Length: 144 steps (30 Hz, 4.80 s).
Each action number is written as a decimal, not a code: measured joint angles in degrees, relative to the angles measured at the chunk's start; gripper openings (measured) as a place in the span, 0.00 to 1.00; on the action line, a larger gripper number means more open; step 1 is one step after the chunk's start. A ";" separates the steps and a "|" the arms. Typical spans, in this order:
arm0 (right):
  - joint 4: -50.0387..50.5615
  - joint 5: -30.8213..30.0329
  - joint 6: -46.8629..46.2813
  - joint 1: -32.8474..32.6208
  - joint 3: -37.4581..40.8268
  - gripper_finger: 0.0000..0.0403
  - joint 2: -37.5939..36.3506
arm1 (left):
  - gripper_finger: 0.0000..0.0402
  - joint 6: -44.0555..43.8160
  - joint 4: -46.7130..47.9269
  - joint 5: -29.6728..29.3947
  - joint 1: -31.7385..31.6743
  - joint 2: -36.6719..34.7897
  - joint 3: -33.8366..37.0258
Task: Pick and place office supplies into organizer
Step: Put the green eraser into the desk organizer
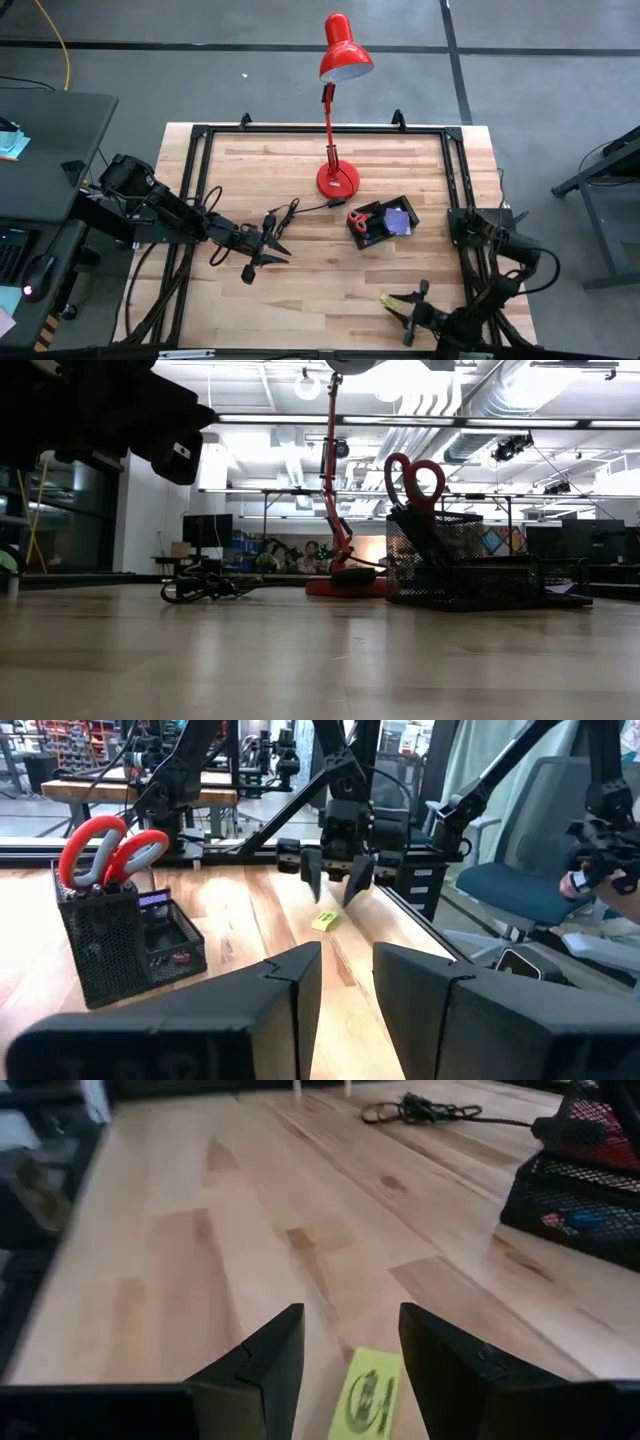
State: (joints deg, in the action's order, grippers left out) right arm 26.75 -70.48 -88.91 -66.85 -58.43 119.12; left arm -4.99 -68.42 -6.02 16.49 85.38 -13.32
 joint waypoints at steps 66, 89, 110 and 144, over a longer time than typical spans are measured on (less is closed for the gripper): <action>25.23 6.13 -13.29 10.01 -6.76 0.02 3.67 | 0.21 -0.90 0.87 -1.14 0.00 0.00 0.00; 26.17 38.03 33.97 30.83 -9.05 0.01 -29.57 | 0.21 -0.87 0.96 -1.11 0.00 0.00 0.00; 29.47 64.01 49.94 54.88 -9.05 0.01 -24.16 | 0.21 -1.03 2.52 -1.10 0.00 0.00 -0.02; 26.07 64.79 51.83 57.07 -9.10 0.33 -20.95 | 0.21 -1.31 2.60 -1.09 0.02 0.00 -0.02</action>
State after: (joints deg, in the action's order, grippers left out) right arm 52.82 -5.70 -37.09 -9.78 -67.53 98.17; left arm -6.31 -65.82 -7.11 16.51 85.38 -13.34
